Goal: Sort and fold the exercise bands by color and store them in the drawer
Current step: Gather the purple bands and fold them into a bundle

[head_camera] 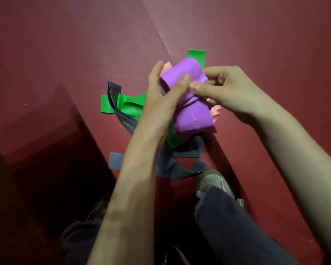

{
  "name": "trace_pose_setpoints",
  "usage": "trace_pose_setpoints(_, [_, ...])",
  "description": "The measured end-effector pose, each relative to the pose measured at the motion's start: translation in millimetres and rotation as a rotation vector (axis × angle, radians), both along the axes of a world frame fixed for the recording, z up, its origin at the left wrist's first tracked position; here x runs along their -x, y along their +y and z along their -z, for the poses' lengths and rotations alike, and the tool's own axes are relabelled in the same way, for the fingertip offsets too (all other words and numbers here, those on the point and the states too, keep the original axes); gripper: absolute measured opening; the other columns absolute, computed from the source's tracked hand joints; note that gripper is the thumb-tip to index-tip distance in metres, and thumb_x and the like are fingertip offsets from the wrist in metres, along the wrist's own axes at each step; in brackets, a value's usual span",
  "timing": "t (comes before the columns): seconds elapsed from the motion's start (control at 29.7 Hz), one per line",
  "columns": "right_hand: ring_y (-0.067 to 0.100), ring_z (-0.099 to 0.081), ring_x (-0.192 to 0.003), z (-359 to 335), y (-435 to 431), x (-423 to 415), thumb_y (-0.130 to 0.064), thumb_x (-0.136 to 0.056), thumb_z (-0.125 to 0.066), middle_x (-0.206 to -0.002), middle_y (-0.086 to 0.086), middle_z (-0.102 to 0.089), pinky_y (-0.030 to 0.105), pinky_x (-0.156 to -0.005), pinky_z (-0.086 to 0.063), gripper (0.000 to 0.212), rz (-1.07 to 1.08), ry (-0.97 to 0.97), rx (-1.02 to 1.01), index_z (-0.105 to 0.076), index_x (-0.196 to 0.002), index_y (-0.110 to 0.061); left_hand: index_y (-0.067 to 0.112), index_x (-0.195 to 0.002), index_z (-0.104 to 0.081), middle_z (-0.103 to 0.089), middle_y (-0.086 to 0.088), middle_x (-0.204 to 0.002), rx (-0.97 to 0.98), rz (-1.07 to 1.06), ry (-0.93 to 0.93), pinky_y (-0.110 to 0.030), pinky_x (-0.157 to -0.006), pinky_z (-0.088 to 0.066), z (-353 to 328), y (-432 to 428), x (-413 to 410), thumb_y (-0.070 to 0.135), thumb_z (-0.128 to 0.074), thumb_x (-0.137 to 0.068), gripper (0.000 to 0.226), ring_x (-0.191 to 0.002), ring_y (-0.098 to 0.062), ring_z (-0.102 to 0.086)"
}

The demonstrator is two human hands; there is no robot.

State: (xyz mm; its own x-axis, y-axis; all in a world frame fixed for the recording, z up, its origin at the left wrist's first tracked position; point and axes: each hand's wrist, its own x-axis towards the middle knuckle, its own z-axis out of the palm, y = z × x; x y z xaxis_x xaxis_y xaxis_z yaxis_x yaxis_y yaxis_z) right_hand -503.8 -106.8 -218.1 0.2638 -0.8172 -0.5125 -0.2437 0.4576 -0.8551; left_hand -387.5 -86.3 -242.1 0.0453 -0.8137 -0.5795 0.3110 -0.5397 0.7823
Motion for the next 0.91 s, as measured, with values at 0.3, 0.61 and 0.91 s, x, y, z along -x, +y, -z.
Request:
trace_pose_setpoints(0.3, [-0.008,-0.054,-0.058,3,-11,2,-0.009,-0.077,-0.061,-0.062,-0.021,-0.064,0.012,-0.062,-0.046,0.018,0.101,-0.195,0.234,-0.057,-0.087,-0.024,0.012,-0.112,-0.057,-0.071,-0.002,-0.100,0.049,0.140,0.079,-0.027,-0.083,-0.053,2,5,-3,0.032,-0.058,-0.078,0.039,-0.094,-0.014,-0.067])
trace_pose_setpoints(0.61, [-0.004,-0.057,-0.055,11,-9,-2,-0.009,-0.083,-0.056,-0.057,-0.014,-0.063,0.011,-0.057,-0.046,0.008,0.222,-0.361,0.104,-0.054,-0.088,-0.015,0.011,-0.117,-0.046,-0.063,0.006,-0.101,0.176,0.280,-0.066,-0.013,-0.078,-0.049,1,6,-6,0.008,-0.065,-0.070,0.051,-0.086,0.003,-0.062])
trace_pose_setpoints(0.91, [0.010,-0.061,-0.071,20,-6,-15,-0.018,-0.076,-0.050,-0.083,0.006,-0.060,0.023,-0.071,-0.053,0.020,0.347,-0.532,-0.088,-0.051,-0.095,-0.011,0.010,-0.108,-0.055,-0.064,-0.002,-0.088,0.095,0.324,-0.106,-0.010,-0.063,-0.048,0,2,-4,-0.002,-0.058,-0.082,0.029,-0.069,0.002,-0.061])
